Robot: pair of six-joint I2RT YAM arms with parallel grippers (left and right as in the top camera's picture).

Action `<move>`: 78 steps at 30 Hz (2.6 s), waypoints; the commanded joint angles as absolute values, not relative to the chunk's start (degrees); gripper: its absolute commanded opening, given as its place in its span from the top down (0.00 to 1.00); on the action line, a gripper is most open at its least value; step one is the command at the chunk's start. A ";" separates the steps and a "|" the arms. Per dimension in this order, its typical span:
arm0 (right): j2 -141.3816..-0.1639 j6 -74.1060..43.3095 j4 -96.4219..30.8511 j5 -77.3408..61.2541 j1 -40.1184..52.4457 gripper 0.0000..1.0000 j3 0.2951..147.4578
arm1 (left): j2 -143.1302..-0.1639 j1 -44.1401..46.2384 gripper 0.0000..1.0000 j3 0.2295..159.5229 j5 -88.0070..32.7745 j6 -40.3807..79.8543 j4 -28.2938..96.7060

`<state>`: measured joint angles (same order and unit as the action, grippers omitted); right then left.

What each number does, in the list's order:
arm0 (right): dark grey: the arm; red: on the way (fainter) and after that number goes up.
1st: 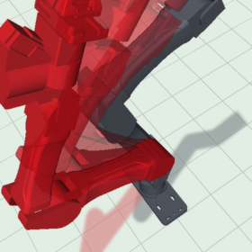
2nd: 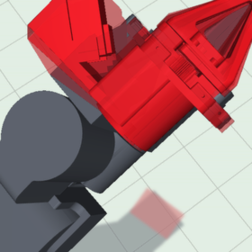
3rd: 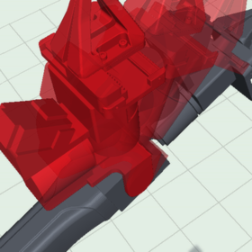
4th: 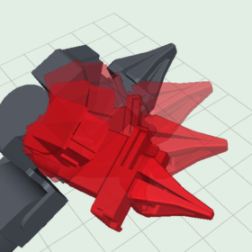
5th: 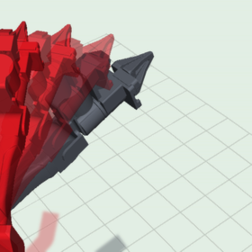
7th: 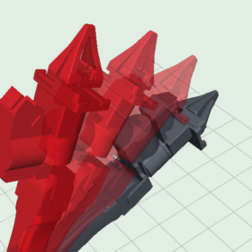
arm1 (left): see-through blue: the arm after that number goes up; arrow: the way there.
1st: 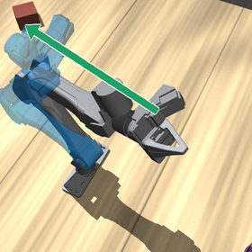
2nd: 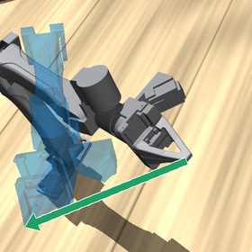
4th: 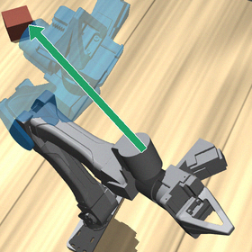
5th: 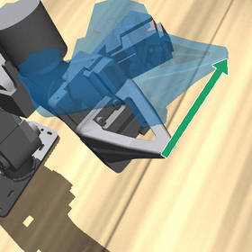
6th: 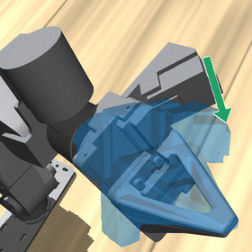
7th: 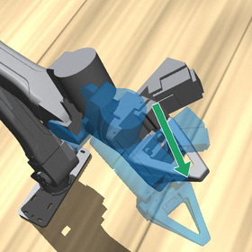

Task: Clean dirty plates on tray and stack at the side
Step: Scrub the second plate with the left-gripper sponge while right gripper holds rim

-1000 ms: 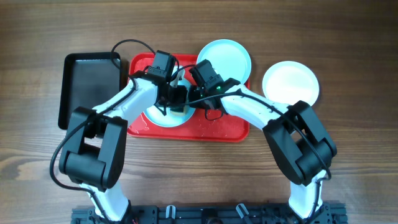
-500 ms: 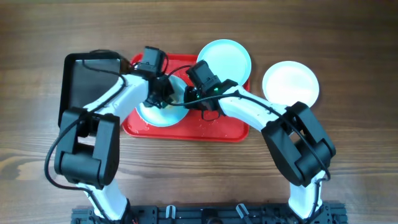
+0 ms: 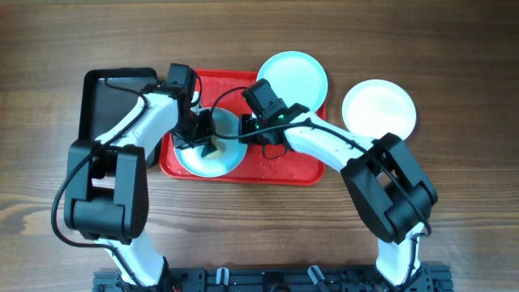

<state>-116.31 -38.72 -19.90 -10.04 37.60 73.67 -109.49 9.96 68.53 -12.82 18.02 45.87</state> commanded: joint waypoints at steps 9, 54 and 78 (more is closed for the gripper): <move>-119.90 -36.12 -18.57 -15.84 36.71 0.96 74.24 | -113.25 10.20 0.96 64.88 -15.20 2.94 54.06; -120.55 -36.14 -17.80 -18.09 36.05 0.96 74.24 | -113.25 10.22 0.96 73.54 -24.27 4.01 50.26; -120.55 -36.07 -18.00 -18.15 36.05 0.96 74.24 | -113.25 10.15 0.96 73.54 13.10 24.69 39.16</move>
<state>-118.93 -36.77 -17.32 -17.17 36.07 74.00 -112.60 10.90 73.54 -6.68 15.38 37.34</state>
